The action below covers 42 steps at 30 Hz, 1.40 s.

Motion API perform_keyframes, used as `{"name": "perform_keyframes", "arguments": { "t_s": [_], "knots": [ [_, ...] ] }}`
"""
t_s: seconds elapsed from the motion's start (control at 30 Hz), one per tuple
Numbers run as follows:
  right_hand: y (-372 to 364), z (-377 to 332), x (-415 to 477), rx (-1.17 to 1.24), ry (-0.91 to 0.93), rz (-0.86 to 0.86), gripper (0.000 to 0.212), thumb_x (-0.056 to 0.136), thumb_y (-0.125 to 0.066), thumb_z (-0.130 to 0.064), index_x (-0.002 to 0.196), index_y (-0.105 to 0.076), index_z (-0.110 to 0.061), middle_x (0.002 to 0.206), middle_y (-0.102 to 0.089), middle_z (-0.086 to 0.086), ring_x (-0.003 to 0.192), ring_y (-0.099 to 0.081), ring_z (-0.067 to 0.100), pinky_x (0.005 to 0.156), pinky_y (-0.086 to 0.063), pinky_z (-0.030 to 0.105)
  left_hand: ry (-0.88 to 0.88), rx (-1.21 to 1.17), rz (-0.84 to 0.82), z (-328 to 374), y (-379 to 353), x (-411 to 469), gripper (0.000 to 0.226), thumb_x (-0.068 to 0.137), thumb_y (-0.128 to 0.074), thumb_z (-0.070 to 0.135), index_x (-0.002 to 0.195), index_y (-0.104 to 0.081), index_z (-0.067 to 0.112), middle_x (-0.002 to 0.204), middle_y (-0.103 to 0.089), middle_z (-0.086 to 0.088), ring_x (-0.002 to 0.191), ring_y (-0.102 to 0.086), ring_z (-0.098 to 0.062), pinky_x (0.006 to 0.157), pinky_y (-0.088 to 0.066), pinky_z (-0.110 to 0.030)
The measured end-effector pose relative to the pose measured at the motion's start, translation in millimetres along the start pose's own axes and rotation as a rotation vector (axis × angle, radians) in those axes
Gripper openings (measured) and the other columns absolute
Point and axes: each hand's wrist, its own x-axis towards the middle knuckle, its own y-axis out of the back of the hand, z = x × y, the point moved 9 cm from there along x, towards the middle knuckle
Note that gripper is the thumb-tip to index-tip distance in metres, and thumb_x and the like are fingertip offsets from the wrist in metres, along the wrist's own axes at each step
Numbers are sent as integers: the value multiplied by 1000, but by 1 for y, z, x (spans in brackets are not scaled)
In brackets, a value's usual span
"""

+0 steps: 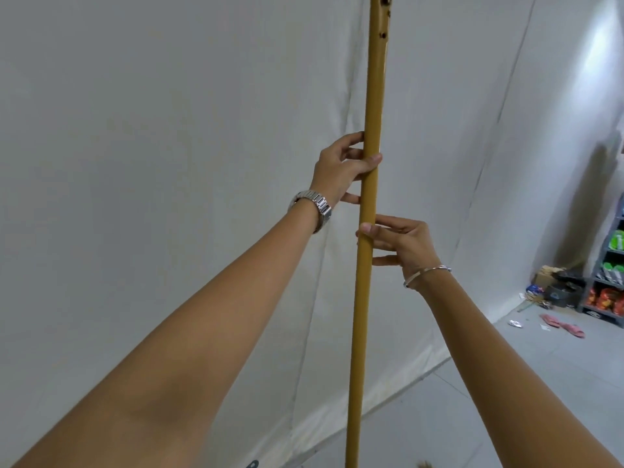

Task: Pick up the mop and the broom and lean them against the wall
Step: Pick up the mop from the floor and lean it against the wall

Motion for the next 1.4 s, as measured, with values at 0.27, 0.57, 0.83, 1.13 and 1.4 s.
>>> {"name": "perform_keyframes", "arguments": {
  "t_s": [0.27,0.57,0.83,1.13,1.4],
  "knots": [
    [-139,-35,7,217,53,-106,17,64,-83,-19,79,-76,-18,73,-77,4,71,-74,20,49,-57,28,-28,123,167,57,125,-23,39,81,-68,21,118,-58,19,86,-65,9,82,-65,-13,50,-56,-28],
    [-321,-82,-6,369,102,-244,15,64,-84,-16,75,-74,-19,63,-75,-3,64,-73,16,46,-55,26,-73,326,350,134,283,-76,37,84,-66,18,120,-58,15,83,-63,8,83,-64,-12,62,-57,-29],
    [-499,-89,-31,420,101,-348,14,66,-82,-17,76,-74,-23,63,-75,-4,66,-73,17,48,-55,26,-41,474,402,174,447,-137,37,83,-66,15,119,-57,16,88,-64,9,84,-66,-11,57,-60,-38],
    [-646,-52,-23,406,61,-420,16,70,-79,-11,83,-74,-17,65,-75,-4,69,-73,17,54,-58,28,-32,457,514,145,595,-165,40,80,-69,17,118,-57,19,95,-64,7,93,-65,-19,61,-60,-39],
    [-717,-10,3,345,4,-516,24,69,-79,-7,92,-73,-10,72,-76,-2,75,-73,20,61,-60,32,0,428,613,98,671,-168,45,80,-69,18,123,-55,17,113,-63,-3,102,-62,-23,67,-60,-43]
  ]
}}
